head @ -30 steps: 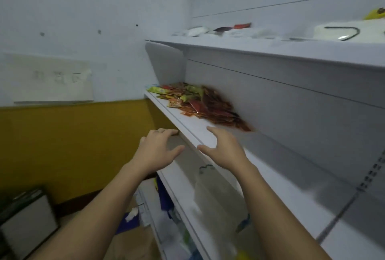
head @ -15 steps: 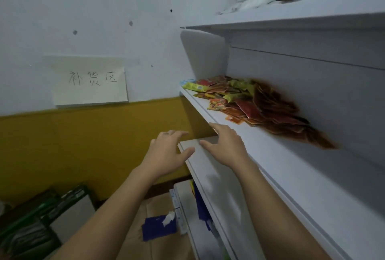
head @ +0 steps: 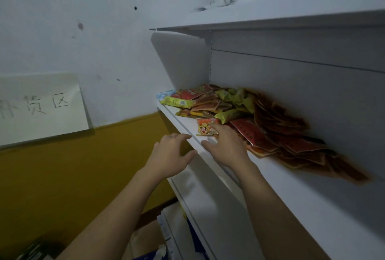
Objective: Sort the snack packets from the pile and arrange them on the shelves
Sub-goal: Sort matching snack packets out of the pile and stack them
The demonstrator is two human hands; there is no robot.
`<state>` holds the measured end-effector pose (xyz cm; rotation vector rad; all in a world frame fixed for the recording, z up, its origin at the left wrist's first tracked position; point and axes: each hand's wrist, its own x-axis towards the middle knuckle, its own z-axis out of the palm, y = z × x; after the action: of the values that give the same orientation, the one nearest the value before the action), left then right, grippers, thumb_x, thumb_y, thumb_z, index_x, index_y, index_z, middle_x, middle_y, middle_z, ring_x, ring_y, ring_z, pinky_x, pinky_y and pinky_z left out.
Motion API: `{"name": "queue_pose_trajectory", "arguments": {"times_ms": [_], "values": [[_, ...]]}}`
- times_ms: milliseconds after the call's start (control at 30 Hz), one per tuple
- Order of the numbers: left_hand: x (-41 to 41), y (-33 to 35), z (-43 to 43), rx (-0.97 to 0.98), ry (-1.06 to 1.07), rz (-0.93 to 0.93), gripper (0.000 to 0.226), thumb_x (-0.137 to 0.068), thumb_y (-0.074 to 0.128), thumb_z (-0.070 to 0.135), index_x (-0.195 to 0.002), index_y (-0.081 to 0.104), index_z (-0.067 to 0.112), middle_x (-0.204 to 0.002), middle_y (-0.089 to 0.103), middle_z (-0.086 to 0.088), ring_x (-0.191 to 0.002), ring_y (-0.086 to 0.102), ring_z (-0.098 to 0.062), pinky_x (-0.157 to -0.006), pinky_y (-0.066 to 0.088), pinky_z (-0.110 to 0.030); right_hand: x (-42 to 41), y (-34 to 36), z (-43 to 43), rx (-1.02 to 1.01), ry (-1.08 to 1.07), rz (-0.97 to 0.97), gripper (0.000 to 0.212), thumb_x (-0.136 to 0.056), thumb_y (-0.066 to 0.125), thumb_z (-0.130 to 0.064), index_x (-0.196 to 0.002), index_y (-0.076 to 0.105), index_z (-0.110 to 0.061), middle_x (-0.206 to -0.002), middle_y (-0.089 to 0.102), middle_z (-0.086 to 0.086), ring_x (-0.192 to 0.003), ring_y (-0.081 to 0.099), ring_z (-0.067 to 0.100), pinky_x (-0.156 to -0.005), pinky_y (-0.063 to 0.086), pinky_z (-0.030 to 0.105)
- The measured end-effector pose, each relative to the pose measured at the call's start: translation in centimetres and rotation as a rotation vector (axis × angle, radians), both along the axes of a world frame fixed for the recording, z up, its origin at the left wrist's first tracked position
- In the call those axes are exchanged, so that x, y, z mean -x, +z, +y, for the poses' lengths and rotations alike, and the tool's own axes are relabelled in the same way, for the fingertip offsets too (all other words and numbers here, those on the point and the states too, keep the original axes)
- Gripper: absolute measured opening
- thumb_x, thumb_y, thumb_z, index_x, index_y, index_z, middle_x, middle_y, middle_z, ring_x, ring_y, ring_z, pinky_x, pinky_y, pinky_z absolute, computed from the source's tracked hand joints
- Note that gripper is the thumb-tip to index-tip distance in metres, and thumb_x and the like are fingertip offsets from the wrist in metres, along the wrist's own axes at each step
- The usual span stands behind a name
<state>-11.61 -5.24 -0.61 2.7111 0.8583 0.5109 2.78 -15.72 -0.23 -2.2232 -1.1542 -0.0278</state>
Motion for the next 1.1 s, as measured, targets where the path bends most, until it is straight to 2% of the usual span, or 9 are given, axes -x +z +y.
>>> {"name": "queue_pose_trajectory", "arguments": {"times_ms": [167,333,533,700,867,967,1033,1100], "values": [[-3.6,0.1,4.4,-0.01,-0.071,-0.044,0.057,-0.092,0.054,0.056,-0.143,0.045,0.032,-0.145,0.048,0.002,-0.135,0.039,-0.021,-0.106,0.039,-0.045,-2.5,0.4,2.5,0.01,-0.079,-0.027,0.06,-0.083,0.066,-0.048,-0.138,0.052,-0.028,-0.134,0.056,0.002,-0.12,0.053,0.026,-0.097,0.046,0.04],[-7.6,-0.1,10.2,-0.02,-0.187,-0.08,0.053,-0.092,0.056,0.054,-0.14,0.048,0.032,-0.141,0.052,0.002,-0.13,0.043,-0.022,-0.103,0.041,-0.044,-5.3,0.8,5.8,0.031,-0.192,-0.088,0.058,-0.086,0.067,-0.043,-0.139,0.05,-0.026,-0.138,0.052,0.004,-0.126,0.048,0.026,-0.102,0.041,0.039],[-13.4,0.8,18.0,-0.065,-0.349,-0.125,0.053,-0.092,0.058,0.05,-0.139,0.05,0.028,-0.132,0.057,0.002,-0.121,0.048,-0.022,-0.098,0.044,-0.04,-8.4,1.6,11.9,0.097,-0.298,-0.141,0.056,-0.085,0.067,-0.042,-0.137,0.053,-0.029,-0.137,0.055,0.001,-0.125,0.05,0.022,-0.101,0.043,0.036],[-18.3,0.5,22.8,-0.142,-0.45,-0.084,0.059,-0.09,0.059,0.052,-0.142,0.045,0.028,-0.139,0.052,0.002,-0.126,0.044,-0.023,-0.102,0.041,-0.042,-10.6,1.7,16.1,0.188,-0.411,-0.218,0.052,-0.085,0.063,-0.042,-0.136,0.052,-0.036,-0.131,0.057,0.0,-0.123,0.05,0.025,-0.102,0.043,0.042],[-21.5,-0.7,24.1,-0.236,-0.506,-0.034,0.063,-0.087,0.058,0.057,-0.14,0.044,0.027,-0.138,0.051,0.0,-0.128,0.043,-0.024,-0.104,0.033,-0.04,-11.7,0.6,17.6,0.255,-0.503,-0.287,0.046,-0.087,0.059,-0.043,-0.133,0.054,-0.035,-0.13,0.056,0.001,-0.123,0.049,0.027,-0.104,0.038,0.042],[-22.7,-1.2,24.1,-0.287,-0.52,0.004,0.059,-0.087,0.056,0.057,-0.137,0.045,0.025,-0.136,0.05,-0.002,-0.128,0.042,-0.026,-0.107,0.03,-0.04,-12.4,0.5,18.2,0.334,-0.569,-0.366,0.036,-0.088,0.056,-0.04,-0.123,0.06,-0.029,-0.123,0.061,0.0,-0.117,0.053,0.027,-0.102,0.034,0.039],[-23.4,-1.3,24.2,-0.289,-0.53,0.008,0.057,-0.088,0.055,0.055,-0.135,0.046,0.025,-0.135,0.051,-0.004,-0.127,0.042,-0.027,-0.108,0.03,-0.041,-12.9,0.3,18.5,0.36,-0.564,-0.392,0.036,-0.09,0.056,-0.037,-0.124,0.06,-0.029,-0.119,0.064,0.001,-0.113,0.056,0.027,-0.101,0.035,0.038],[-23.9,-1.2,24.3,-0.283,-0.546,-0.005,0.051,-0.09,0.054,0.05,-0.132,0.049,0.024,-0.134,0.052,-0.004,-0.126,0.043,-0.027,-0.108,0.033,-0.042,-13.3,0.1,18.5,0.324,-0.563,-0.41,0.032,-0.089,0.059,-0.031,-0.12,0.064,-0.027,-0.107,0.068,0.003,-0.103,0.061,0.029,-0.096,0.039,0.037]]}}
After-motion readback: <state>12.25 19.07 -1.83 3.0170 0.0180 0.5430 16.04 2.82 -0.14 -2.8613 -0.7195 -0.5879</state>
